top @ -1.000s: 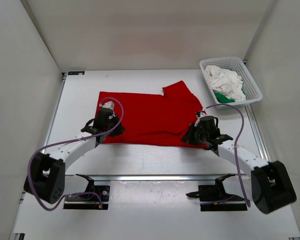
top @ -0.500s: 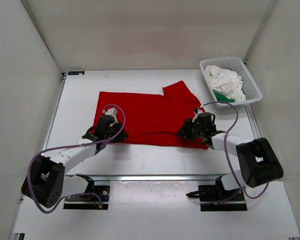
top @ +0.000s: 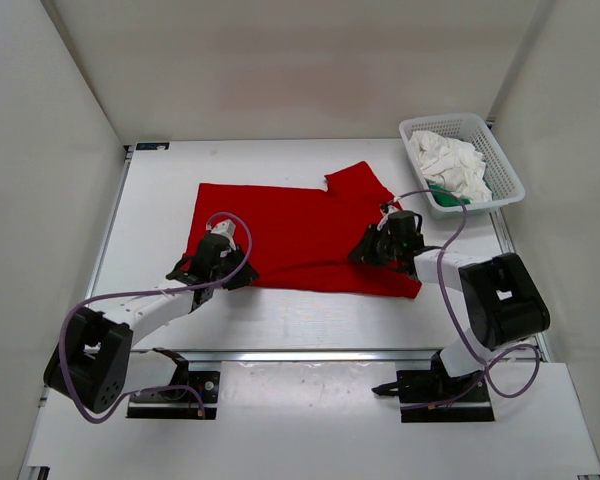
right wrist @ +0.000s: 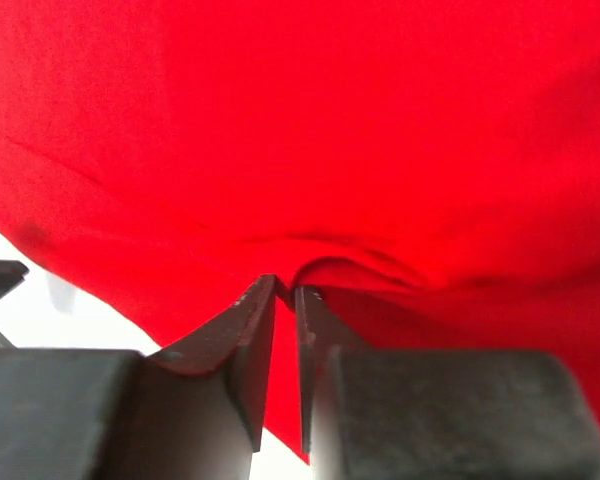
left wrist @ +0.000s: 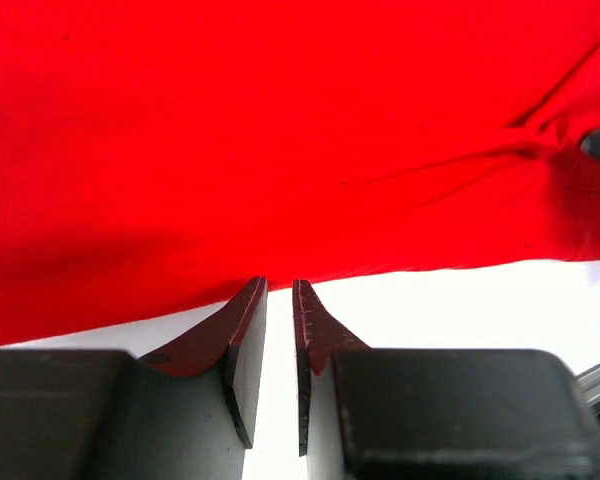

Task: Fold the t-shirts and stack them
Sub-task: Fold the flattened tshirt in 1/3 of the way

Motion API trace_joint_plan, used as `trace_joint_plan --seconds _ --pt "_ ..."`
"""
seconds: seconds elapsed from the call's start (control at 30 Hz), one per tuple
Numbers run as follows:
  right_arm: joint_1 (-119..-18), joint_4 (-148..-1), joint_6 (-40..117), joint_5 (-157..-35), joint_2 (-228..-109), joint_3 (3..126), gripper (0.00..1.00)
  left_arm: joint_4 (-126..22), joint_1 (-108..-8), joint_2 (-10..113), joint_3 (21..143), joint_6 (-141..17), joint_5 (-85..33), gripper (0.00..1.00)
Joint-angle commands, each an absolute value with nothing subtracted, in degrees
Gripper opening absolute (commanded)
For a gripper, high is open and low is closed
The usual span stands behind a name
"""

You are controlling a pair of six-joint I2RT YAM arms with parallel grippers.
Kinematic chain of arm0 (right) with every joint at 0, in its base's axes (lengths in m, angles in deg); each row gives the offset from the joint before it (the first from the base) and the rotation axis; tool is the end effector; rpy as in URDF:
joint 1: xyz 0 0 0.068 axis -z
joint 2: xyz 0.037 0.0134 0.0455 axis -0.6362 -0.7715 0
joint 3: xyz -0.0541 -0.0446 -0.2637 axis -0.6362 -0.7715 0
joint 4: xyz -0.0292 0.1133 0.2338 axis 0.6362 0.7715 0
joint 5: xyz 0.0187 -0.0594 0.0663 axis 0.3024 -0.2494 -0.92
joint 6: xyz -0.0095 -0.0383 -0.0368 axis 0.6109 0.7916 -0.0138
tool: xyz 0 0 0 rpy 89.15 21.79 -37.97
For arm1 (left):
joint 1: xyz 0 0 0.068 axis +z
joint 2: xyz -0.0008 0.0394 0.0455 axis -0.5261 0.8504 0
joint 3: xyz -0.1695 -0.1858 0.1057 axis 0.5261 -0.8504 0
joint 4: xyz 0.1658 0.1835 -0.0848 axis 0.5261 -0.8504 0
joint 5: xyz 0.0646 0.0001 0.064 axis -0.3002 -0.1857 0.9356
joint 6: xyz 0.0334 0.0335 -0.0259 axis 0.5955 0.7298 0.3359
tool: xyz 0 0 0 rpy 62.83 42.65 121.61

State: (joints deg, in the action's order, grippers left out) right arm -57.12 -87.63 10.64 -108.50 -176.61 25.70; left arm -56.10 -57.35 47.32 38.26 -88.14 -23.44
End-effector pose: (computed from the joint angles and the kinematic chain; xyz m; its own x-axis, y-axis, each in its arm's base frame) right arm 0.2785 0.1014 0.1499 -0.8121 0.2988 -0.5012 -0.0952 0.7796 0.6190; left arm 0.2087 -0.1039 0.1651 -0.8011 -0.2883 -0.5245 0.0056 0.8727 -0.4882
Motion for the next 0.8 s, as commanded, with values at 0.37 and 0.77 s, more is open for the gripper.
trace_joint_plan --seconds 0.37,0.77 --pt "-55.24 -78.34 7.09 -116.99 -190.63 51.76 0.28 -55.13 -56.00 47.86 38.73 -89.46 -26.60 0.28" --pt "-59.98 -73.68 14.04 -98.37 -166.40 30.95 0.32 -57.16 -56.09 44.96 40.04 -87.62 -24.40 0.30"
